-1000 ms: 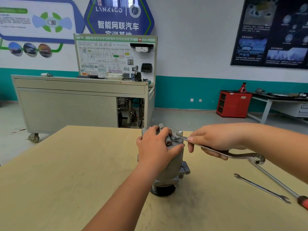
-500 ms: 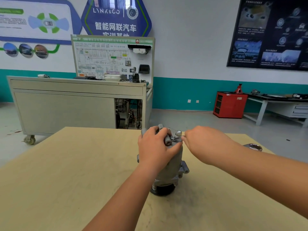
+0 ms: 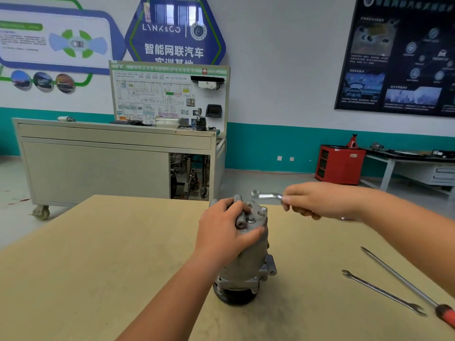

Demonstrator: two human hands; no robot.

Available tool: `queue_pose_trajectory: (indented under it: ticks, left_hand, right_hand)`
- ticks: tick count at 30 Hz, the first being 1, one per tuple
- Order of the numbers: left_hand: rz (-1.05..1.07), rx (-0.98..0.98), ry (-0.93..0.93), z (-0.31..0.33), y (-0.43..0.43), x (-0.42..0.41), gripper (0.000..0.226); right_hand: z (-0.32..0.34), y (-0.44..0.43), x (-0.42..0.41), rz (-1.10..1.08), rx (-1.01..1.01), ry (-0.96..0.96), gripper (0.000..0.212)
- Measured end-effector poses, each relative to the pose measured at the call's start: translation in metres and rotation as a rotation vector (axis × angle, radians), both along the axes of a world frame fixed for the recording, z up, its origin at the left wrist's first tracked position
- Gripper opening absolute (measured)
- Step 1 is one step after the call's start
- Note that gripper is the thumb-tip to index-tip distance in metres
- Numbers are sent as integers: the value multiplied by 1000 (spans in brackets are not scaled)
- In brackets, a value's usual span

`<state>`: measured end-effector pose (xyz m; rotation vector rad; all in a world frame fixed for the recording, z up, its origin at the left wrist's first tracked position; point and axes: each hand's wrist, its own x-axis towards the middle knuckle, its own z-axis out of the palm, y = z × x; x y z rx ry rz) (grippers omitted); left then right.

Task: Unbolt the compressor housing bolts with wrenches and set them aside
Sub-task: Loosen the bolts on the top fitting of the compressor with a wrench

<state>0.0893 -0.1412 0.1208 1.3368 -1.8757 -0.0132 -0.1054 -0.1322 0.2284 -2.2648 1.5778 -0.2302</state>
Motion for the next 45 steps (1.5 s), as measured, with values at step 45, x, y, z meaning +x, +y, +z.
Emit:
queue_pose_trajectory:
  ticks: [45]
  left_hand:
    - [208,97,-278,-2,-1,-3,99]
  right_hand:
    - [12,-15,7,-17,-79,175,29]
